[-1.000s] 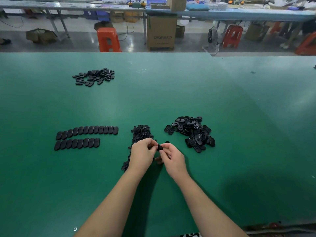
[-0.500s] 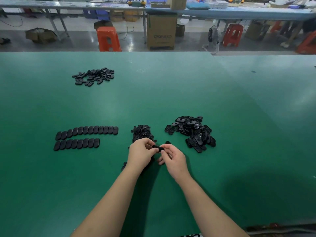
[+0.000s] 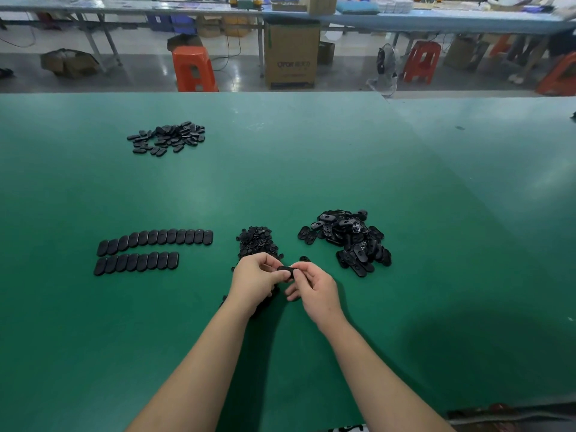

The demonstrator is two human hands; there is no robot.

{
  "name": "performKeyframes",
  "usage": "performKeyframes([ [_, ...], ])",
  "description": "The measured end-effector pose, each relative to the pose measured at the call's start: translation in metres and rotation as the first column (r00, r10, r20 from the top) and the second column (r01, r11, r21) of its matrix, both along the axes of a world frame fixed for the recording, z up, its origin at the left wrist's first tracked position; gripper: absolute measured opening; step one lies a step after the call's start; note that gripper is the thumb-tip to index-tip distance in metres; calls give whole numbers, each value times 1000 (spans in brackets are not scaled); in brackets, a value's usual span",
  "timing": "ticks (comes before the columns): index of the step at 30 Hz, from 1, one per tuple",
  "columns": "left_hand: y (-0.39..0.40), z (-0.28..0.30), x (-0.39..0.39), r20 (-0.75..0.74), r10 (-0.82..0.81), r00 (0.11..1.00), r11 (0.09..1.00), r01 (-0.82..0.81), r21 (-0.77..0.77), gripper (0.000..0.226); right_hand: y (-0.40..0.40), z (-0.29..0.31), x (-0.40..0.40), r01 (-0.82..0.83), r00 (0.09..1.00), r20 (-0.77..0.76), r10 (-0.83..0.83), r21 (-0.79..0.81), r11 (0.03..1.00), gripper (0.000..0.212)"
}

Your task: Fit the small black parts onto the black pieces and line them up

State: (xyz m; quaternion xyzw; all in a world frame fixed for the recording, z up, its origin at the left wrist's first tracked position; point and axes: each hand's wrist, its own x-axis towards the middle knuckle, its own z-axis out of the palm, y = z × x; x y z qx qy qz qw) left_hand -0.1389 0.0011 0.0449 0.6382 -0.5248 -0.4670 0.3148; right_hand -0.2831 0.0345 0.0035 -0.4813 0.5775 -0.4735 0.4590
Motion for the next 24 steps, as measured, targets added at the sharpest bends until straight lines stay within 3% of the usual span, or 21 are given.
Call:
performKeyframes([
  [7, 1, -5, -2, -84, 30, 996, 1000, -29, 7, 18, 2, 4, 1, 11, 1000, -25, -11, -18, 1000, 14],
  [14, 4, -4, -8, 20, 17, 1000, 999, -15, -50, 7, 2, 6, 2, 41, 998, -44, -41, -2, 999, 15],
  [24, 7, 1, -9, 58, -32, 998, 996, 37, -76, 11, 2, 8, 1, 39, 997, -62, -39, -1, 999, 13],
])
